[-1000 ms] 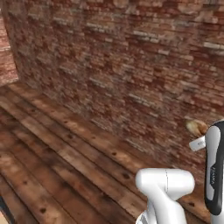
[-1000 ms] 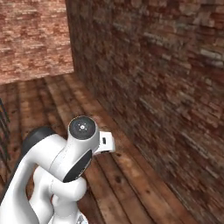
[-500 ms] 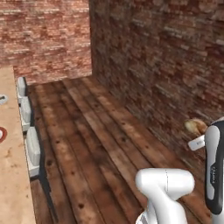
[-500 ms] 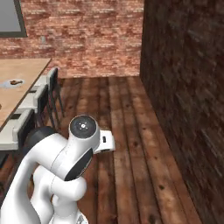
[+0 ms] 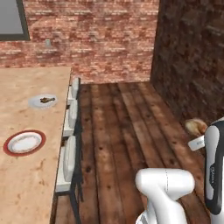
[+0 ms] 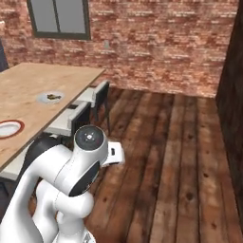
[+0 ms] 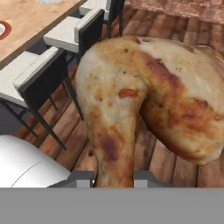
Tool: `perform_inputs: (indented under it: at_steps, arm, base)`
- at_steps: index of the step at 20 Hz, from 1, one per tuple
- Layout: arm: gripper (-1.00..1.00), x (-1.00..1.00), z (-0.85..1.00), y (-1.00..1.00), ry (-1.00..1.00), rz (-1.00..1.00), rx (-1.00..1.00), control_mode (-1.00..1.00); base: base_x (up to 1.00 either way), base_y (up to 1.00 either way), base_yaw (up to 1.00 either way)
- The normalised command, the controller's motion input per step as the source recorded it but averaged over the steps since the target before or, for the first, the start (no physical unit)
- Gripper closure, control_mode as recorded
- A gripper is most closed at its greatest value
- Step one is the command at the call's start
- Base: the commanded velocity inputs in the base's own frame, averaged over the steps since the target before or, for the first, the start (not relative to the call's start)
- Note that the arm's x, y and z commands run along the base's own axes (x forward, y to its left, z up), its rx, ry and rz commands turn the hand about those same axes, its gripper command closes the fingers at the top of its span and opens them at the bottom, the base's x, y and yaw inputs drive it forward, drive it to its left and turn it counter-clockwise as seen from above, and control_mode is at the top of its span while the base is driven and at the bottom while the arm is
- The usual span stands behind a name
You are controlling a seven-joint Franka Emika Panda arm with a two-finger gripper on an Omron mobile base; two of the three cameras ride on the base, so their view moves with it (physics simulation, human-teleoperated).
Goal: Take the chicken drumsticks from the pan and place one on each plate on the dining counter.
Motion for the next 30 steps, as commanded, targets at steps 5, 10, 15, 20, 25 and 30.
perform_inputs:
  at_steps: [5, 10, 15, 20, 25, 30]
  arm:
    - [1.00, 0.00, 0.00, 0.00, 0.00, 0.00, 0.00, 1.00]
    - [1.00, 0.00, 0.00, 0.00, 0.00, 0.00, 0.00, 1.00]
    - [1.00, 0.00, 0.00, 0.00, 0.00, 0.00, 0.00, 1.00]
    - [1.00, 0.00, 0.00, 0.00, 0.00, 0.00, 0.00, 1.00]
    - [1.00, 0.00, 0.00, 0.00, 0.00, 0.00, 0.00, 1.00]
    - [1.00, 0.00, 0.00, 0.00, 0.00, 0.00, 0.00, 1.00]
  base:
    - [0.71, -0.04, 0.84]
    - [0.67, -0.04, 0.88]
    - [0.64, -0.05, 0.88]
    - [0.44, -0.08, 0.80]
    - [0.30, -0.03, 0.29]
    - [0.09, 0.00, 0.00]
